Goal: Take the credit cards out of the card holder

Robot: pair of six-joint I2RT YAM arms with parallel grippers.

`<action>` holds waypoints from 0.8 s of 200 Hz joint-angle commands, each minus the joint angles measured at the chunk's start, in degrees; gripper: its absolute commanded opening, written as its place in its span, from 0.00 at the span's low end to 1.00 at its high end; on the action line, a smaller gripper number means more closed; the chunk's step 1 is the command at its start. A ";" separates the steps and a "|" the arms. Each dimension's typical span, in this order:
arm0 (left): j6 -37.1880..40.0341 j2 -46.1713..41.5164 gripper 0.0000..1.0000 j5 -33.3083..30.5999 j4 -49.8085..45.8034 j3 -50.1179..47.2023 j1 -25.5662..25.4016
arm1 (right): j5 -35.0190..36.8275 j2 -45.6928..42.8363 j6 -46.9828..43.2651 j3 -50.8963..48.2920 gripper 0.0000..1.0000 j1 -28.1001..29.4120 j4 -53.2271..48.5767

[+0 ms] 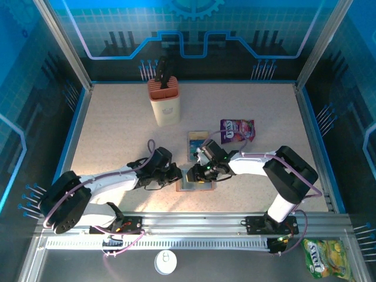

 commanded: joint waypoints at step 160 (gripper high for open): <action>-2.67 7.04 0.32 0.53 2.35 3.67 -2.52 | -7.49 -0.44 4.20 -7.36 0.37 -4.00 11.66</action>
